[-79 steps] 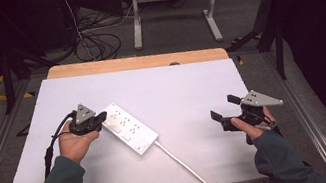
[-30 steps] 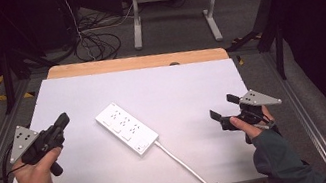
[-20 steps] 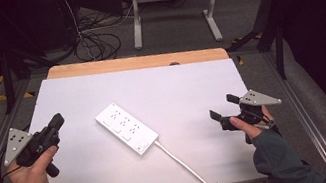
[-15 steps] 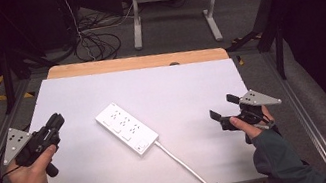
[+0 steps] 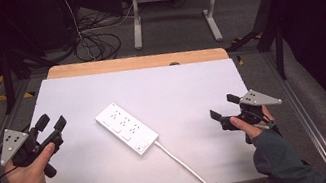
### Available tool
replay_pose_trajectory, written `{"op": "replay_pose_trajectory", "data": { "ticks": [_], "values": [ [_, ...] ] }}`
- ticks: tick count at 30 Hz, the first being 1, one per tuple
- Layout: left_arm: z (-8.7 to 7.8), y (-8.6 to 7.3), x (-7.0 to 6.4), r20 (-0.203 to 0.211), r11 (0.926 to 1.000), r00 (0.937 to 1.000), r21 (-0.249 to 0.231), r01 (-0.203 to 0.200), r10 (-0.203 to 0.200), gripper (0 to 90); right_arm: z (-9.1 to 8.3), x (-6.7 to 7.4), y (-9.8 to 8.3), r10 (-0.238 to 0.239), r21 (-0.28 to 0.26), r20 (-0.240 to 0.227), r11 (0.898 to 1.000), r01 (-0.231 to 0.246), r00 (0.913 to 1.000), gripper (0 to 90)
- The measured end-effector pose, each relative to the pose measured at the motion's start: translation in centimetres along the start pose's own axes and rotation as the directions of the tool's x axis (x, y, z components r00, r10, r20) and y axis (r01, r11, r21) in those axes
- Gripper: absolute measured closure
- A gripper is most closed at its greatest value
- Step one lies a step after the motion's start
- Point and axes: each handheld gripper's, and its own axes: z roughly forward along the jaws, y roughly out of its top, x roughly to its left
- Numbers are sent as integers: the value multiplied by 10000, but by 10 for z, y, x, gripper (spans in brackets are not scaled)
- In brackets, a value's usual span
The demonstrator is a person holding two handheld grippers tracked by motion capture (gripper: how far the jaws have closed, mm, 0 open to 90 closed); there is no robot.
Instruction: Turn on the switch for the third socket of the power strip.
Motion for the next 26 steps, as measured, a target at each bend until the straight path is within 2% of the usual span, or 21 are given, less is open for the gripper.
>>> {"op": "replay_pose_trajectory", "data": {
  "ticks": [4,11,17,22,26],
  "values": [
    [-1,0,4,-112,9998,9998,34,180,-179,330,0,0,0,-8,12,-7,10000,8,10000,102],
    [-2,0,5,-375,9996,9989,2,272,-272,185,0,0,0,-33,-34,17,10000,33,10000,102],
    [-1,0,5,-294,9998,9994,-4,181,-181,71,0,0,0,-27,-14,10,10000,27,10000,101],
    [-1,-1,5,-351,9999,9993,10,103,-103,9,0,0,0,-28,-16,0,10000,28,10000,102],
    [-1,-1,4,-322,9999,9994,10,109,-109,3,0,0,0,-26,-20,-1,10000,26,10000,102]
  ]
}}
